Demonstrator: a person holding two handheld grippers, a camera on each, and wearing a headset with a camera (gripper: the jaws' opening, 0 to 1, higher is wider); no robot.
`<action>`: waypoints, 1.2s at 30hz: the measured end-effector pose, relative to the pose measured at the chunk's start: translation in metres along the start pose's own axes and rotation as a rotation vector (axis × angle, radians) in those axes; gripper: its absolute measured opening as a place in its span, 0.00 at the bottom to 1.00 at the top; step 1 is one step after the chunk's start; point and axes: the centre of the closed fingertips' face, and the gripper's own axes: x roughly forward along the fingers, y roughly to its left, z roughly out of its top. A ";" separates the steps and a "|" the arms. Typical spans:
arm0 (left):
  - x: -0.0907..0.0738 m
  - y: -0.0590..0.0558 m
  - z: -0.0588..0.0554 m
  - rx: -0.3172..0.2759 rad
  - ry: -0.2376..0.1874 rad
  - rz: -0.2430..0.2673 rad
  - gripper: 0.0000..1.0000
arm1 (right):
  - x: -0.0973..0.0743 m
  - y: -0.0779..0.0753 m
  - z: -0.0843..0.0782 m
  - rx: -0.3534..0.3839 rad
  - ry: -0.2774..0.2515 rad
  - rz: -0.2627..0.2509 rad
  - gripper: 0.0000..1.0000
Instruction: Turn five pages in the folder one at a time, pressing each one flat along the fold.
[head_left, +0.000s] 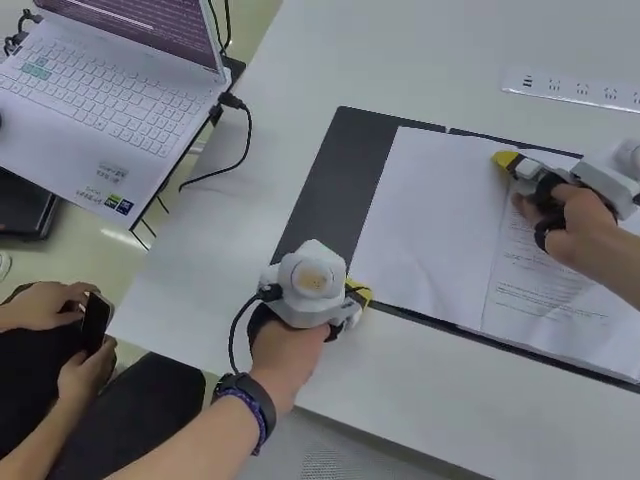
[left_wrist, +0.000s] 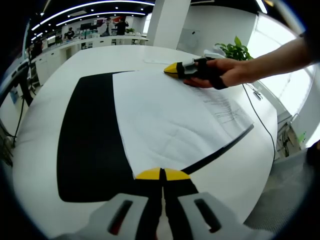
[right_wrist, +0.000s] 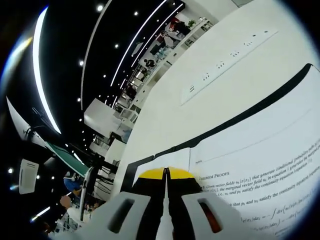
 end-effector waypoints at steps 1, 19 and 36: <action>0.000 0.000 0.000 0.000 0.000 0.001 0.00 | 0.001 -0.001 0.002 0.010 -0.010 0.000 0.00; -0.003 -0.002 0.000 0.003 0.000 0.001 0.00 | -0.030 0.017 -0.029 0.012 -0.016 0.072 0.00; -0.002 -0.001 -0.001 0.013 0.001 -0.005 0.00 | -0.077 0.054 -0.072 -0.030 0.000 0.091 0.00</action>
